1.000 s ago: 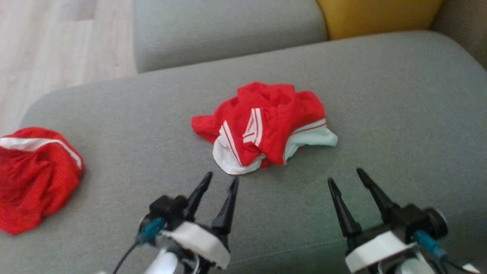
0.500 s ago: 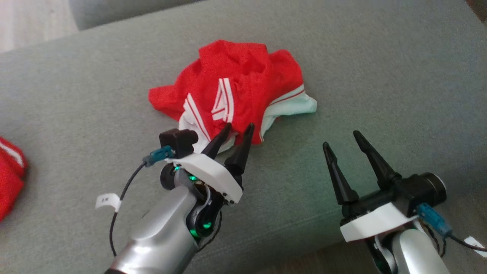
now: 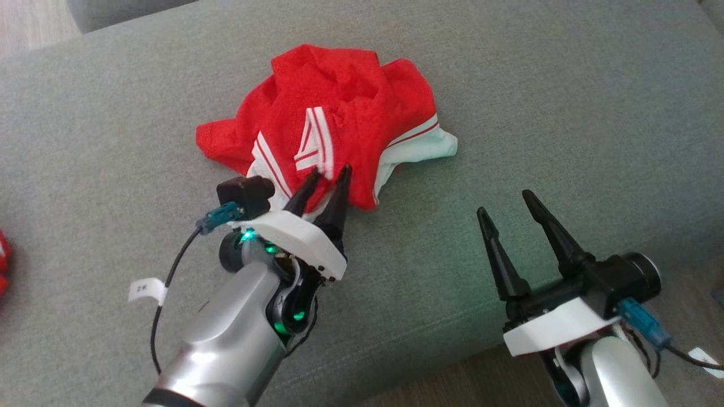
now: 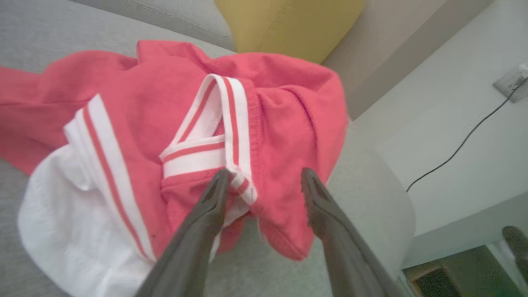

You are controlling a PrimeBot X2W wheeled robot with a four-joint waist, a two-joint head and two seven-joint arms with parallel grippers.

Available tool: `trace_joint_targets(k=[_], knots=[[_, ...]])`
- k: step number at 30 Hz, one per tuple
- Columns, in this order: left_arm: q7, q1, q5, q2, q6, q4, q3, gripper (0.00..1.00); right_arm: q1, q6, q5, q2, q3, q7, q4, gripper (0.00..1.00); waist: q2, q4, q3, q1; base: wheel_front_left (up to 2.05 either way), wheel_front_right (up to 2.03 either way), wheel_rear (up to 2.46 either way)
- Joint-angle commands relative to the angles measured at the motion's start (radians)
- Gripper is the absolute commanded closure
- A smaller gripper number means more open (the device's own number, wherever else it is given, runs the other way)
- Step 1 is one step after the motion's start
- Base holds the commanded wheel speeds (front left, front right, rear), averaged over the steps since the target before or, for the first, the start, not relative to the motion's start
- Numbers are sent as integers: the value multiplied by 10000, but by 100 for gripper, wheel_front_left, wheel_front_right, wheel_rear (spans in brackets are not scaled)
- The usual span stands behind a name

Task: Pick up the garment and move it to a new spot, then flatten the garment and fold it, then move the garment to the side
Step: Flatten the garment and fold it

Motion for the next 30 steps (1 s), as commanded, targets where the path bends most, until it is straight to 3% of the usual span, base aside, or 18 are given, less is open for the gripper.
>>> trace_joint_targets(k=[1, 9, 12, 23, 30], knots=[[-132, -236, -218, 22, -206, -421, 318, 100, -324, -2, 87, 1, 252, -92, -276, 0, 0, -7, -56, 0, 0, 0, 0], [-133, -589, -1245, 22, -577, -270, 318, 100, -444, -2, 335, 1, 290, -92, -266, 0, 0, -241, -356, 0, 0, 0, 0], [-133, -707, -1018, 22, -361, -113, 564, 100, -354, -2, 382, 1, 267, -92, -257, 0, 0, -354, -492, 0, 0, 0, 0], [-133, -784, -686, 22, -702, -829, 1427, 100, -220, -2, 589, 1, 150, -92, -219, 0, 0, -519, -643, 0, 0, 0, 0], [103, -2902, -1913, 22, -896, -1145, 687, 100, -409, -2, 939, 1, 322, -92, -276, 0, 0, -1005, -973, 0, 0, 0, 0]])
